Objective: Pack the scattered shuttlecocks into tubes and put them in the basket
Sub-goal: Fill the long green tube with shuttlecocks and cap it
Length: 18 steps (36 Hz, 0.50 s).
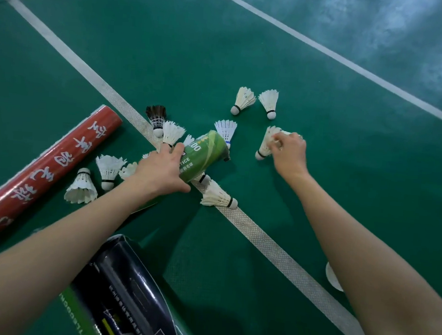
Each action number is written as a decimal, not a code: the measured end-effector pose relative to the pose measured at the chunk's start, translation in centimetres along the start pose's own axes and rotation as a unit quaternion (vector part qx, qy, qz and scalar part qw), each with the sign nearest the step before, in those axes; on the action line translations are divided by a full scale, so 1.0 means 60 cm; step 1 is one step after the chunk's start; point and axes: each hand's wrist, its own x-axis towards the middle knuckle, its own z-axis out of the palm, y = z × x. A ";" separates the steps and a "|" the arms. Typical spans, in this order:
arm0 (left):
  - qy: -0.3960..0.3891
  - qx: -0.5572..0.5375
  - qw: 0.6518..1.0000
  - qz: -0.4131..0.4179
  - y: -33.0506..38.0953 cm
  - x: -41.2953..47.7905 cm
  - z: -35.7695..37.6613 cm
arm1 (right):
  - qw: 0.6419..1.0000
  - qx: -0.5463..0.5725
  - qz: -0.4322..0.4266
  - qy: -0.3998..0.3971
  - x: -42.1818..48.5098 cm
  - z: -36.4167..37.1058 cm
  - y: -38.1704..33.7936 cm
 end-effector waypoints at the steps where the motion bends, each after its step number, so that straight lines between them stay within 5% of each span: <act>1: 0.000 -0.002 1.000 0.006 0.005 0.000 -0.001 | 0.999 0.034 0.004 0.017 0.000 -0.012 0.000; 7: 0.031 -0.038 0.996 0.070 0.033 -0.009 -0.011 | 0.959 0.280 0.009 0.034 -0.028 -0.059 -0.019; 18: 0.036 -0.038 0.984 0.171 0.058 -0.052 -0.031 | 0.943 0.327 -0.030 -0.059 -0.097 -0.087 -0.018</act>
